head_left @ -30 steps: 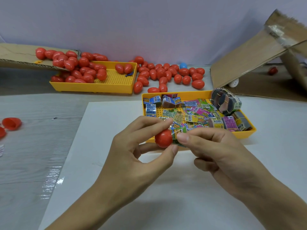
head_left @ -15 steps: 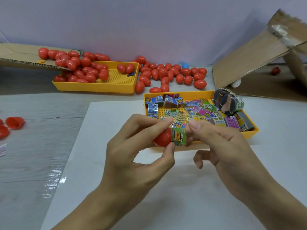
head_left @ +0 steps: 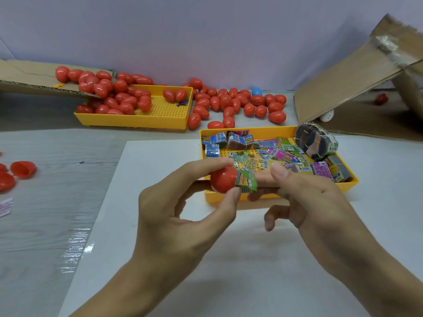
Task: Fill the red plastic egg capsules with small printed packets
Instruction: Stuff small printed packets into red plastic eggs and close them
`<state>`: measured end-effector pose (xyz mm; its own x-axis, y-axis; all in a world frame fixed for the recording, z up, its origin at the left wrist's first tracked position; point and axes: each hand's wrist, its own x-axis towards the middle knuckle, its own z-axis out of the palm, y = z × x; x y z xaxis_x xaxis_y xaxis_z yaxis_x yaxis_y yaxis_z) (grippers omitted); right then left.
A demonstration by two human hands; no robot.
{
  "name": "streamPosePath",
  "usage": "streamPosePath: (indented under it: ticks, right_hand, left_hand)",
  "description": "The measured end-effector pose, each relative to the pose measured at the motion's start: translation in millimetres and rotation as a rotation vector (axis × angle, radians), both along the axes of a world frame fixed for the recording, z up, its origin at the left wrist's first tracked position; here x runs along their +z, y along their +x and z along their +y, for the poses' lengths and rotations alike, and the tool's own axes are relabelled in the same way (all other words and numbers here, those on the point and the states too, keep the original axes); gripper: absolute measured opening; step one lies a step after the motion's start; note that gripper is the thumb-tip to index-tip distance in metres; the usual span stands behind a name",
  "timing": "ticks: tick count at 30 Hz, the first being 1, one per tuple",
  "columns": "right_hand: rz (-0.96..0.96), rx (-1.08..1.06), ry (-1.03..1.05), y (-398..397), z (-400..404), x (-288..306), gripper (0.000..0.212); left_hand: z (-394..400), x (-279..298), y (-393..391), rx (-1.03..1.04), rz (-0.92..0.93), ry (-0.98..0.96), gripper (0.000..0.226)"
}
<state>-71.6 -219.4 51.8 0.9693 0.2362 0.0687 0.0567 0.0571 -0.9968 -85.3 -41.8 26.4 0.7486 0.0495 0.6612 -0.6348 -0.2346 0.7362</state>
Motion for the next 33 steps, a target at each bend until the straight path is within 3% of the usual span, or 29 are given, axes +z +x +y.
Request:
streamPosePath:
  ticks: [3, 10, 21, 33]
  right_hand:
    - [0.035, -0.019, 0.041, 0.7, -0.5, 1.9, 0.031]
    - [0.175, 0.001, 0.108, 1.3, -2.2, 4.0, 0.019]
    - [0.328, 0.051, 0.212, 4.2, -7.2, 4.1, 0.028]
    - [0.467, 0.06, 0.264, 4.2, -5.3, 1.5, 0.037]
  left_hand:
    - [-2.9, -0.6, -1.2, -0.062, 0.023, -0.07, 0.033]
    - [-9.3, -0.5, -7.6, -0.059, -0.008, 0.064, 0.032]
    - [-10.5, -3.8, -6.7, -0.009, -0.084, 0.324, 0.037]
    - [-10.3, -4.5, -6.6, -0.064, 0.001, 0.31, 0.043]
